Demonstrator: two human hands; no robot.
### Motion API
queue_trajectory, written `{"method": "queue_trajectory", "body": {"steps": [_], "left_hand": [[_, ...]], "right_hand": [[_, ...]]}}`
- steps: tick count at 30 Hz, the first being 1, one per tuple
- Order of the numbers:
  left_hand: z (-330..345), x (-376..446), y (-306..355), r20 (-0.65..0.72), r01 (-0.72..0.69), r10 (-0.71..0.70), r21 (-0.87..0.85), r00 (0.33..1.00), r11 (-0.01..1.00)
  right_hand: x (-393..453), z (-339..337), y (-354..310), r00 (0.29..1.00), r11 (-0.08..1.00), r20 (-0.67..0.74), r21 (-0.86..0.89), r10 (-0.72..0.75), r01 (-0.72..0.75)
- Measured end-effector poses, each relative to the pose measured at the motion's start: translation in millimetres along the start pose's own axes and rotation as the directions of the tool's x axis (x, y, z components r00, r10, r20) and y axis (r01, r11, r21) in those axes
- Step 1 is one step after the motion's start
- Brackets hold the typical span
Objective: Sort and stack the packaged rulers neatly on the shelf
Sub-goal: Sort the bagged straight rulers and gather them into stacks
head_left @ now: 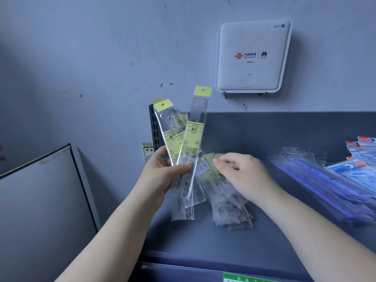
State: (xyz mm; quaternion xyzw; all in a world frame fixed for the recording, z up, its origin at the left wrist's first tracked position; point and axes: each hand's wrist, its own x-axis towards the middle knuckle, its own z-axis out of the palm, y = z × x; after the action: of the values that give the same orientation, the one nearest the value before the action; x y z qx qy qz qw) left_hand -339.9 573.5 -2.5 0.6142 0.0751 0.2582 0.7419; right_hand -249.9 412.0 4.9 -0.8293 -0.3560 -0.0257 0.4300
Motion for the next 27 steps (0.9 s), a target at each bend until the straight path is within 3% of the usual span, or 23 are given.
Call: {"method": "queue_trajectory", "body": {"steps": [2,4,9,15,17,19,22,25,27], "left_hand": [[2.9,-1.6,-0.3,0.032,-0.001,0.001,0.003,0.999,1.000],[4.3,-2.1,-0.8,0.032,-0.002,0.002,0.010,0.999,1.000],[-0.4,1.7,-2.1,-0.103,0.052,-0.049,0.027,0.993,0.998],[-14.6,7.6,-2.6,-0.327,0.077,-0.084,-0.035,0.941,0.996],[-14.5,7.3,-1.5,-0.342,0.052,-0.074,-0.074,0.937,0.996],[-11.0,6.0,-0.5,-0.317,0.012,-0.031,-0.062,0.948,0.998],[-3.5,2.6,0.8,-0.280,-0.052,0.056,0.019,0.958,0.998],[1.3,0.7,-0.7,-0.218,-0.097,0.103,0.040,0.971,0.994],[3.4,-0.5,-2.1,-0.161,-0.122,0.131,0.066,0.978,0.990]], "right_hand": [[-1.6,4.9,-4.2,0.993,0.987,0.097,0.153,-0.061,0.045],[-2.5,7.5,-5.6,0.989,0.987,0.129,0.152,-0.077,0.057],[4.9,1.3,4.1,0.998,0.974,0.008,0.217,0.060,-0.061],[8.7,0.1,11.2,0.992,0.968,-0.082,0.241,0.091,-0.069],[9.6,-0.9,13.6,0.989,0.981,-0.103,0.173,0.109,-0.090],[7.0,-0.4,14.2,0.990,0.987,-0.031,-0.073,0.140,-0.142],[0.8,-1.2,10.3,0.985,0.902,0.017,-0.404,0.173,-0.151],[-2.0,-2.8,6.9,0.995,0.877,-0.032,-0.471,0.092,-0.097],[-1.3,-0.3,6.6,0.999,0.927,-0.046,-0.374,0.021,-0.036]]}}
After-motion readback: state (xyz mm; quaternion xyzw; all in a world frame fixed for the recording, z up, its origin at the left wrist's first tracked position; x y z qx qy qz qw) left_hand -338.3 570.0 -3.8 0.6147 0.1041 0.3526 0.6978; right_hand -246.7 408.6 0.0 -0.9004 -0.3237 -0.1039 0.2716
